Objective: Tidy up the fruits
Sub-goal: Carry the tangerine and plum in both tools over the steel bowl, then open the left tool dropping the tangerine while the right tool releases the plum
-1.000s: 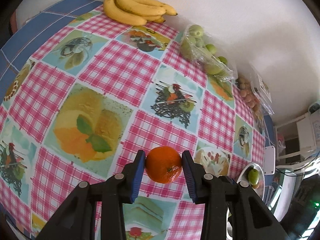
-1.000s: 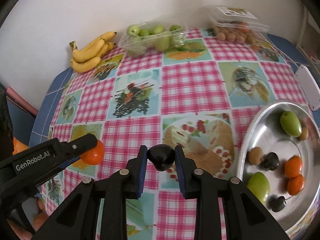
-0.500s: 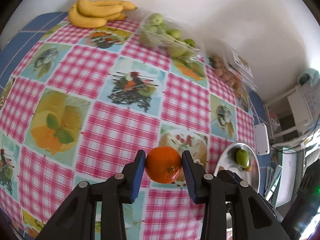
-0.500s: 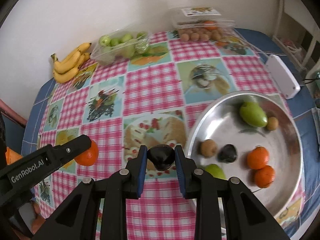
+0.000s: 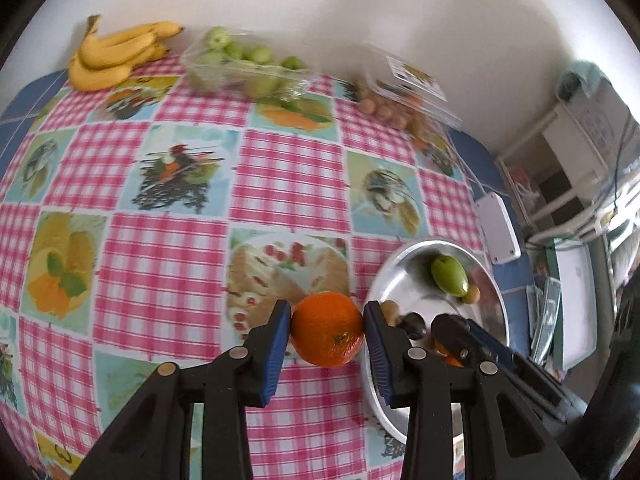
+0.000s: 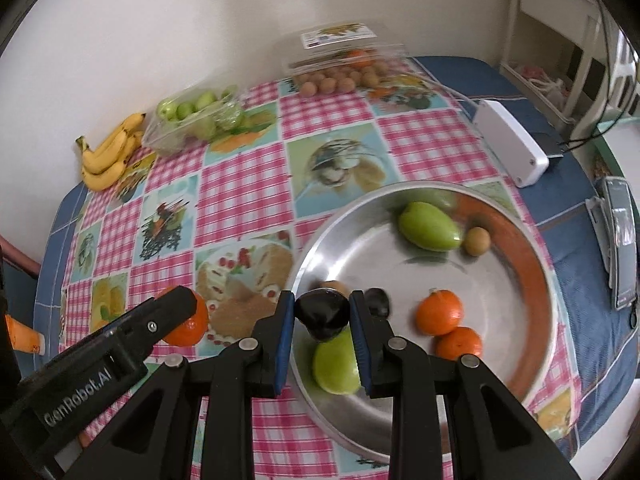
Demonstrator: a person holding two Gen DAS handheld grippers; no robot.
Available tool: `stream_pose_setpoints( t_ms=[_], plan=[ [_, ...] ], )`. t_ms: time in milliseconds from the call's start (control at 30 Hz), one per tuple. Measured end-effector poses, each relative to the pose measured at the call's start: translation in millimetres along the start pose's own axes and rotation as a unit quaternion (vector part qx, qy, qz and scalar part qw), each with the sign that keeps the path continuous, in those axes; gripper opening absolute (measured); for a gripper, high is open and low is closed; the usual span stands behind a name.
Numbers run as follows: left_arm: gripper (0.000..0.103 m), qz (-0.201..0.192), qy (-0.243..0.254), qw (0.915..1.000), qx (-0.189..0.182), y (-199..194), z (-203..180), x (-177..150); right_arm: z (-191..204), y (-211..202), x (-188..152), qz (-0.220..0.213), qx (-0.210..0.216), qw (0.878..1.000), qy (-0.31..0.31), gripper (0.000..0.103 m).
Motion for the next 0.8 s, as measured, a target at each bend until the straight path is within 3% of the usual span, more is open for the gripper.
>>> stream_pose_setpoints(
  t_ms=[267,433,800],
  plan=[
    [0.040,0.015,0.056,0.9982,-0.014,13.5,-38.8,-14.2,-46.8,-3.7,-3.3,0.002,-0.019,0.999,0.044,0.029],
    [0.040,0.027,0.080,0.9965,-0.002,28.1,-52.2,-22.3,-55.5,11.1,-9.3,0.032,-0.032,0.997,0.055,0.030],
    [0.040,0.039,0.065,0.9968,-0.026,39.0,-48.4,-22.7,-64.7,13.2,-13.9,0.050,-0.026,0.996,0.074,0.030]
  ],
)
Point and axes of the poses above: each gripper's, at about its wrist camera, not at the fingertips, and y roughly the way its jaws point, z to its left, x to its top, the point moved 3 cm from there along y, roughly the way its jaws point, and after that the axes turned 2 degrees about x, right-handed, at the moved point
